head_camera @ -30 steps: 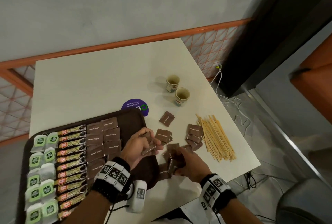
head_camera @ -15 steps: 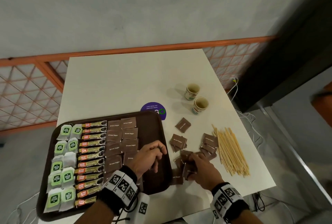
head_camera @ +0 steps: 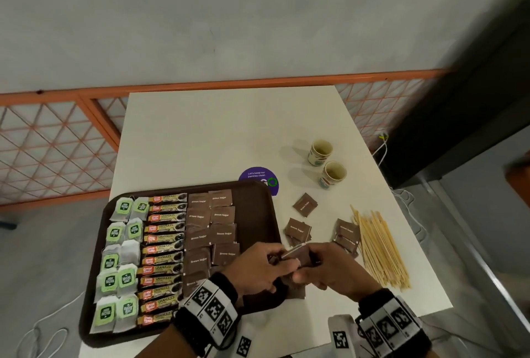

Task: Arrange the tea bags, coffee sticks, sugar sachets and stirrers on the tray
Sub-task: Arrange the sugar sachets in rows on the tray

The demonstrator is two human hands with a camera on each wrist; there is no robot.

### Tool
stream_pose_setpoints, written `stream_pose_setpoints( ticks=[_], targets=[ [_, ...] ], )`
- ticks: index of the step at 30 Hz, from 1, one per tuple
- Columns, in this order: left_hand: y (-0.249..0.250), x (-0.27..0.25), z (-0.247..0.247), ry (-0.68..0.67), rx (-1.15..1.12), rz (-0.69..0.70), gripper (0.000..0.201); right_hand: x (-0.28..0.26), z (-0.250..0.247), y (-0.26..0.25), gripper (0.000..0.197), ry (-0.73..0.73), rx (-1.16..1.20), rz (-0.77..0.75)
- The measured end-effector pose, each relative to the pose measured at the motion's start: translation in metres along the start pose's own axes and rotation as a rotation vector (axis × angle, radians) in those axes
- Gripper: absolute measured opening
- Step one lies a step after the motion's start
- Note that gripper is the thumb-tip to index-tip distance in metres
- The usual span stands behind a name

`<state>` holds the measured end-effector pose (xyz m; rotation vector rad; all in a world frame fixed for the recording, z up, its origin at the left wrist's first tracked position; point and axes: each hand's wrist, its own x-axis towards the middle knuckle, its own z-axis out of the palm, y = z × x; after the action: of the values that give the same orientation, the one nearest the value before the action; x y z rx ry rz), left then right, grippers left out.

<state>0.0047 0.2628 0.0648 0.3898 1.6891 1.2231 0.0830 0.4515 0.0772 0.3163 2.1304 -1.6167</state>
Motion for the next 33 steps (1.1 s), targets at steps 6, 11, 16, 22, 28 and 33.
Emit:
stream_pose_setpoints(
  ticks=[6, 11, 16, 22, 28, 33],
  targets=[
    [-0.012, -0.032, -0.048, 0.169, -0.256, 0.051, 0.015, 0.028, 0.023, -0.032, 0.034, 0.083, 0.273, -0.002],
    [-0.022, -0.056, -0.082, 0.226, -0.259, 0.058, 0.023, 0.054, 0.05, -0.068, 0.035, 0.22, 0.259, -0.063],
    [-0.039, -0.067, -0.105, 0.264, -0.302, 0.045, 0.021, 0.074, 0.095, -0.079, 0.015, 0.071, 0.133, -0.066],
    [-0.074, -0.081, -0.117, 0.305, -0.31, 0.01, 0.022, 0.078, 0.136, -0.049, 0.015, 0.215, 0.42, 0.143],
    [-0.092, -0.082, -0.134, 0.248, -0.196, -0.048, 0.021, 0.07, 0.152, -0.045, 0.015, 0.103, 0.343, 0.208],
    [-0.102, -0.095, -0.144, 0.317, -0.226, -0.104, 0.019, 0.078, 0.137, -0.037, 0.006, 0.161, 0.051, 0.243]
  ],
)
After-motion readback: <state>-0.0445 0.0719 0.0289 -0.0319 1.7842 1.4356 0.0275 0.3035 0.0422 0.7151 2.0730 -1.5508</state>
